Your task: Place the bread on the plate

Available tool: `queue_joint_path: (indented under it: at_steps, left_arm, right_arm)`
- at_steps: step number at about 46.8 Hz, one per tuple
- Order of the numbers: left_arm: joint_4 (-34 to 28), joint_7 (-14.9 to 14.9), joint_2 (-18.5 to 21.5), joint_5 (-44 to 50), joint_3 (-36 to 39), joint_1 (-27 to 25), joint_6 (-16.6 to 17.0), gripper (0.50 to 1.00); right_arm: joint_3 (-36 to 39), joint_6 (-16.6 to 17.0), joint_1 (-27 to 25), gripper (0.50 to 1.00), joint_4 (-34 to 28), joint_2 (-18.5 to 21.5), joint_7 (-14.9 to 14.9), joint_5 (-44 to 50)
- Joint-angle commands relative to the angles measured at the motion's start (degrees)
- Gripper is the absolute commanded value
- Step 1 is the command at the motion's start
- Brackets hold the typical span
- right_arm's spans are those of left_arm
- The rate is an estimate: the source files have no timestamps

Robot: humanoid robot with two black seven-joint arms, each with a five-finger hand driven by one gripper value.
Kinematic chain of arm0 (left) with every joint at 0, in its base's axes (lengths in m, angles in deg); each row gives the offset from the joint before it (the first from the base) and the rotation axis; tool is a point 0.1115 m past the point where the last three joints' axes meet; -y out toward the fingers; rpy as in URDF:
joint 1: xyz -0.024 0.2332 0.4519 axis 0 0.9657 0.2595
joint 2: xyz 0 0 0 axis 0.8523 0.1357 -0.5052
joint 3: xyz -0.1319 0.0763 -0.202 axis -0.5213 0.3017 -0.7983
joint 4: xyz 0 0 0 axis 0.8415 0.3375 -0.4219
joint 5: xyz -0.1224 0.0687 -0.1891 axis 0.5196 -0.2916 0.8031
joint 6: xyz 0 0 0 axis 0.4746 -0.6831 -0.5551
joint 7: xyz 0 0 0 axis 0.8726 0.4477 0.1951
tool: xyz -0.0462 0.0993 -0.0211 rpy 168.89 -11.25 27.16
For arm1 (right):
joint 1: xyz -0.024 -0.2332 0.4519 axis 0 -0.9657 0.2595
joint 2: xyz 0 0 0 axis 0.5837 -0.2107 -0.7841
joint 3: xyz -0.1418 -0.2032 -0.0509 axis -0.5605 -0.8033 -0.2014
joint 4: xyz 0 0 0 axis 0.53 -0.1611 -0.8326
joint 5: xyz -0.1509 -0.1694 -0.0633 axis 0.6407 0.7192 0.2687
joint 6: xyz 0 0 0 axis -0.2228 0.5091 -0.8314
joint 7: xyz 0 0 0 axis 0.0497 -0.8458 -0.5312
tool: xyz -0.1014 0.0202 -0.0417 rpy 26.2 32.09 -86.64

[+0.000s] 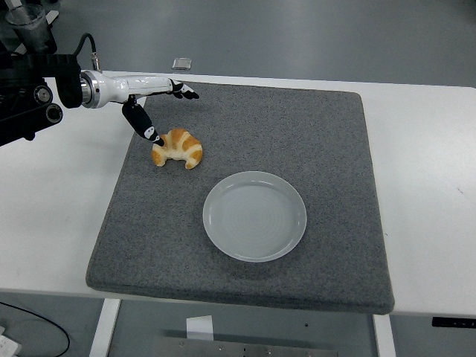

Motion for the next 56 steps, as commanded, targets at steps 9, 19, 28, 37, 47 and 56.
queue_joint_path:
  at_steps: [9, 19, 28, 37, 47, 56]
  left_arm:
    - [0.83, -0.93, -0.34, -4.82, 0.17, 0.26, -0.06, 0.996]
    - [2.94, -0.93, -1.92, -6.41, 0.17, 0.7, -0.06, 0.996]
    - [4.17, -0.93, -3.24, -6.76, 1.22, 0.88, 0.02, 0.996]
    - [5.23, -0.85, -5.09, -6.85, 2.54, 0.97, 0.47, 0.996]
    - [6.99, -0.85, -7.72, -7.2, 2.54, 1.76, 0.82, 0.996]
    - [8.13, -0.76, -9.48, -7.64, 2.63, 3.08, 1.17, 0.996]
  right_arm:
    - [-0.01, 0.0, 0.0, 0.932, 0.0, 0.0, 0.0, 0.0]
    - [-0.01, 0.0, 0.0, 0.932, 0.0, 0.0, 0.0, 0.0]
    - [0.08, 0.0, 0.0, 0.932, 0.0, 0.0, 0.0, 0.0]
    - [-0.01, 0.0, 0.0, 0.932, 0.0, 0.0, 0.0, 0.0]
    - [0.08, 0.0, 0.0, 0.932, 0.0, 0.0, 0.0, 0.0]
    - [-0.01, 0.0, 0.0, 0.932, 0.0, 0.0, 0.0, 0.0]
